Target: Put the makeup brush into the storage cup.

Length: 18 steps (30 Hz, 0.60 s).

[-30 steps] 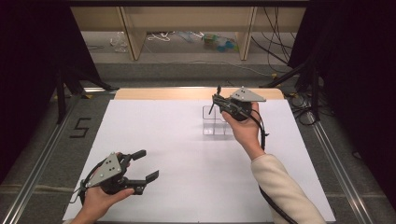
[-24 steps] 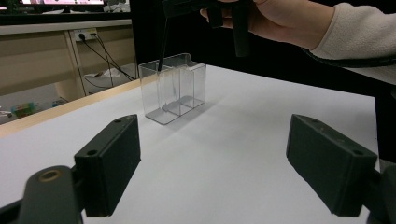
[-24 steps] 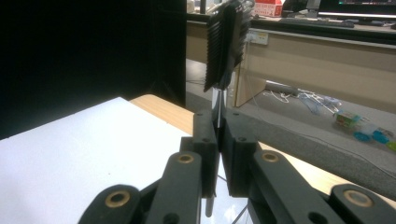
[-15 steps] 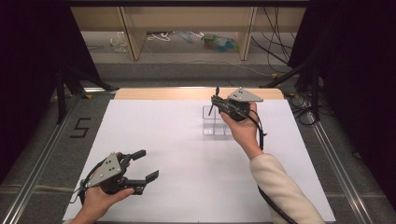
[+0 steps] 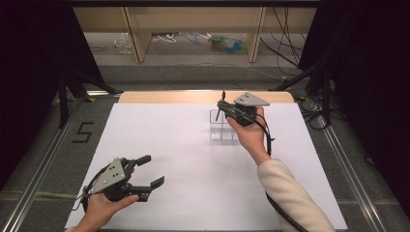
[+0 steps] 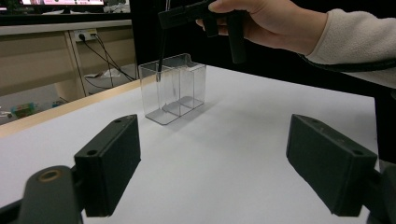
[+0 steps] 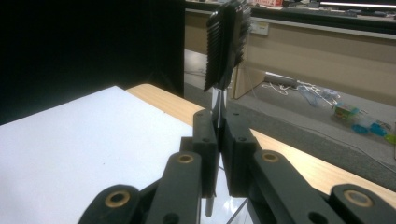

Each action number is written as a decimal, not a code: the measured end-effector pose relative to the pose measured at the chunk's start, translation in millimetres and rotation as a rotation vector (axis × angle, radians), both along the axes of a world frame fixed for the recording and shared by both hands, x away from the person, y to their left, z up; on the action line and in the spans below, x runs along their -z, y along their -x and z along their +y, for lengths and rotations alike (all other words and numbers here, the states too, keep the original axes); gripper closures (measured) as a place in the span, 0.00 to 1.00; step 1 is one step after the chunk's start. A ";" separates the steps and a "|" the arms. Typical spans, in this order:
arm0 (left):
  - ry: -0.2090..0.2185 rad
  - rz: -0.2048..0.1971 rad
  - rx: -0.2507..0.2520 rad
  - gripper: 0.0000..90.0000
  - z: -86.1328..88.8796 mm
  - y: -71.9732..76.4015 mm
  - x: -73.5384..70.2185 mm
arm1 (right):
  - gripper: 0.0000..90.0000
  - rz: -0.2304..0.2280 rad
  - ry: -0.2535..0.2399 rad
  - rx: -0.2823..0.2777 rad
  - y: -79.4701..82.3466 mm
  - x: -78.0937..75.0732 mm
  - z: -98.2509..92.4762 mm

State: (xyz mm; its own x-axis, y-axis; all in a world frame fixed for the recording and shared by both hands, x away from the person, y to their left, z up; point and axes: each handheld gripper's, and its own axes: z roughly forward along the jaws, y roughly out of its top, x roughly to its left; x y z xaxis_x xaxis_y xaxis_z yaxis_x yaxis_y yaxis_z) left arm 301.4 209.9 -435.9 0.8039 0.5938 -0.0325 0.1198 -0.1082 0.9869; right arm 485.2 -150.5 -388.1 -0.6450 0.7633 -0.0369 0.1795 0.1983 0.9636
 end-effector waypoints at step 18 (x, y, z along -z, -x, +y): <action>0.000 0.000 0.001 0.20 0.1 0.2 -0.1 | 0.95 0.012 0.022 -0.006 -3.1 5.7 5.8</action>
State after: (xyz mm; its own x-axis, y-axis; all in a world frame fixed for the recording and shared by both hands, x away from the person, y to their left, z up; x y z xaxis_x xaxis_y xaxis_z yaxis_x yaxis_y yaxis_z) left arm 301.2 210.0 -435.8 0.8044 0.5932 -0.0324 0.1193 -0.1080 0.9870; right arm 488.2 -144.7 -393.8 -0.6501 0.7585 -0.0464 0.1896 0.2210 0.9567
